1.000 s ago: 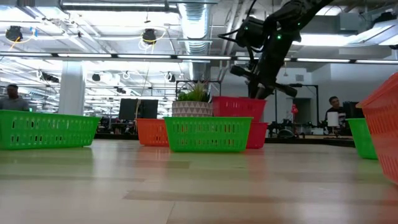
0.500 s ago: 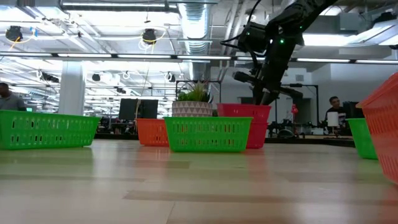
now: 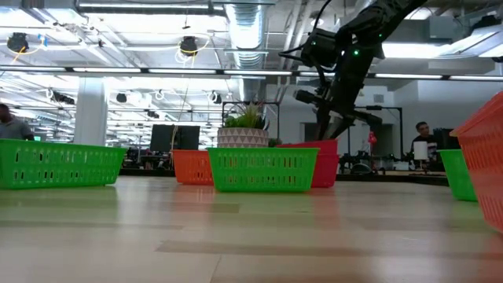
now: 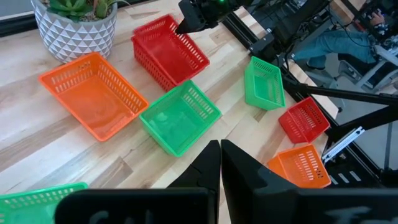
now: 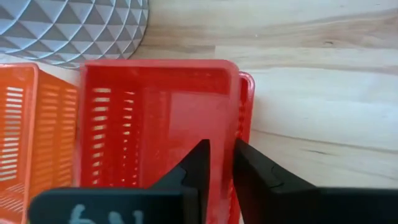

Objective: Stack baskets by color
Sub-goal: Stack the bottom left red bin on the top red bin, then stack the bottom left orange bin on the top orange bin

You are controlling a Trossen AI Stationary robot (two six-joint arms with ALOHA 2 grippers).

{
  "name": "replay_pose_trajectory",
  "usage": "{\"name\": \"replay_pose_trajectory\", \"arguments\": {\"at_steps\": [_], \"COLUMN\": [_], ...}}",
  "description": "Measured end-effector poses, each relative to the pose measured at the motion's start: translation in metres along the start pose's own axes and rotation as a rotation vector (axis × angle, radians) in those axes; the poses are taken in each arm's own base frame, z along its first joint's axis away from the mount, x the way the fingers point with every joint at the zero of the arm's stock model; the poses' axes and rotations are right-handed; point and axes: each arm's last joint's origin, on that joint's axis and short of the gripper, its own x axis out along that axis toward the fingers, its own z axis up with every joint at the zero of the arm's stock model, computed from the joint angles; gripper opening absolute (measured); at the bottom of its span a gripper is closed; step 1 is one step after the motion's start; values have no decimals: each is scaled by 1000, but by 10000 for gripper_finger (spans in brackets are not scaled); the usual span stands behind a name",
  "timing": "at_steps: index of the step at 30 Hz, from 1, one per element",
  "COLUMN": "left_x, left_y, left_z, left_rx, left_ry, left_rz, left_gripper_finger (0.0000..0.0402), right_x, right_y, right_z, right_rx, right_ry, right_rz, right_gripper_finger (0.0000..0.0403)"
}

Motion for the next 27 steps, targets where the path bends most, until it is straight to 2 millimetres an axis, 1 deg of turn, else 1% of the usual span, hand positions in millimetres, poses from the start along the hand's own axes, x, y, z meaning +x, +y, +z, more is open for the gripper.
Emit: {"name": "replay_pose_trajectory", "arguments": {"at_steps": [11,15,18,22,25,27], "left_x": [0,0,0,0,-1,0], "left_y": [0,0,0,0,2,5], "left_z": [0,0,-1,-2,-8,-17], "left_rx": [0,1,6,9,32,33], "left_ry": [1,15,29,65,194,307], "left_rz": [0,-7,-13,-26,-32,8], "left_gripper_finger": [0,0,0,0,0,0], "right_x": [0,-6,-16,-38,-57,-70], "right_y": [-1,-1,1,5,7,7], "right_z": [2,5,12,19,16,12], "right_rx": [-14,-34,-67,-115,-160,-188], "right_ry": [-2,10,38,63,88,90], "right_rz": [2,28,74,141,188,210], "right_gripper_finger": [141,155,163,166,163,161]}}
